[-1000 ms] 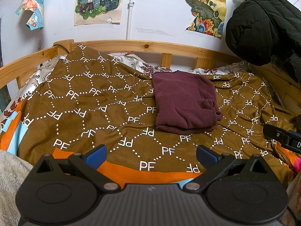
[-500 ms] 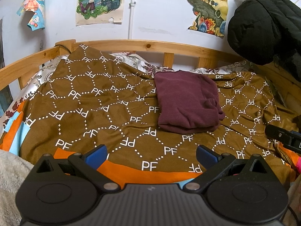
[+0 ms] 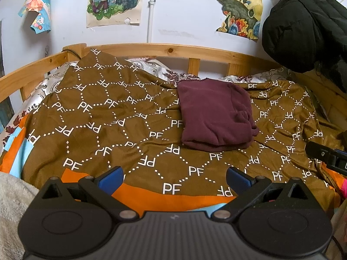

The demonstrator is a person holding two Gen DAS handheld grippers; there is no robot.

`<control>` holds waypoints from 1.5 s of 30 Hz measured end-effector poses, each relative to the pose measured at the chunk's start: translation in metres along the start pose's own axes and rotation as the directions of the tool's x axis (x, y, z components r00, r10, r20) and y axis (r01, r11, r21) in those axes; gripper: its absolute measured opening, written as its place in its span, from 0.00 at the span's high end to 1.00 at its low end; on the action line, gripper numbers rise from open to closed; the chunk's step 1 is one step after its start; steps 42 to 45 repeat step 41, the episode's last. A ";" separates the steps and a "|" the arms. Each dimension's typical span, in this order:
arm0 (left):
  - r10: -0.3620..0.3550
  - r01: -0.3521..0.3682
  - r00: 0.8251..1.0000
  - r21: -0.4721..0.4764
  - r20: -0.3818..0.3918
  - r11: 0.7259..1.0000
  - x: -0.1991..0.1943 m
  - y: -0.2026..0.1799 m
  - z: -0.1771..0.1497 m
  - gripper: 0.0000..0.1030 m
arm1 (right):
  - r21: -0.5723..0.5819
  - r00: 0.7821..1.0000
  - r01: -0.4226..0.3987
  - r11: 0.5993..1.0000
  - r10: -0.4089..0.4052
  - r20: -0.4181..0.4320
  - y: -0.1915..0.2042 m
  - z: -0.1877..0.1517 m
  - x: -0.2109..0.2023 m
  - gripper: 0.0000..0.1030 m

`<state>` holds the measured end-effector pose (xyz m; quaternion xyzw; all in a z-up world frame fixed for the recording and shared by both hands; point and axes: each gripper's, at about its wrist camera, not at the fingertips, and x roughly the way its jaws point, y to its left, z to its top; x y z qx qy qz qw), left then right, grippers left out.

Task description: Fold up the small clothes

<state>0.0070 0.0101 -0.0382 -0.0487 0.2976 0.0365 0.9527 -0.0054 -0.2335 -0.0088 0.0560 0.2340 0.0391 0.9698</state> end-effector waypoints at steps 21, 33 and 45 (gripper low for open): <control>-0.001 0.001 1.000 0.001 -0.001 1.000 0.000 0.000 0.000 0.01 | 0.002 1.000 0.002 1.000 -0.002 -0.004 0.001 0.001 0.000 0.00; 0.001 -0.001 1.000 0.001 -0.002 1.000 0.000 0.000 0.000 0.01 | 0.004 1.000 0.004 1.000 -0.004 -0.006 0.001 -0.001 0.000 0.01; 0.002 -0.002 1.000 0.001 -0.002 1.000 0.000 0.000 0.001 0.01 | 0.005 1.000 0.005 1.000 -0.005 -0.009 0.002 -0.003 0.001 0.00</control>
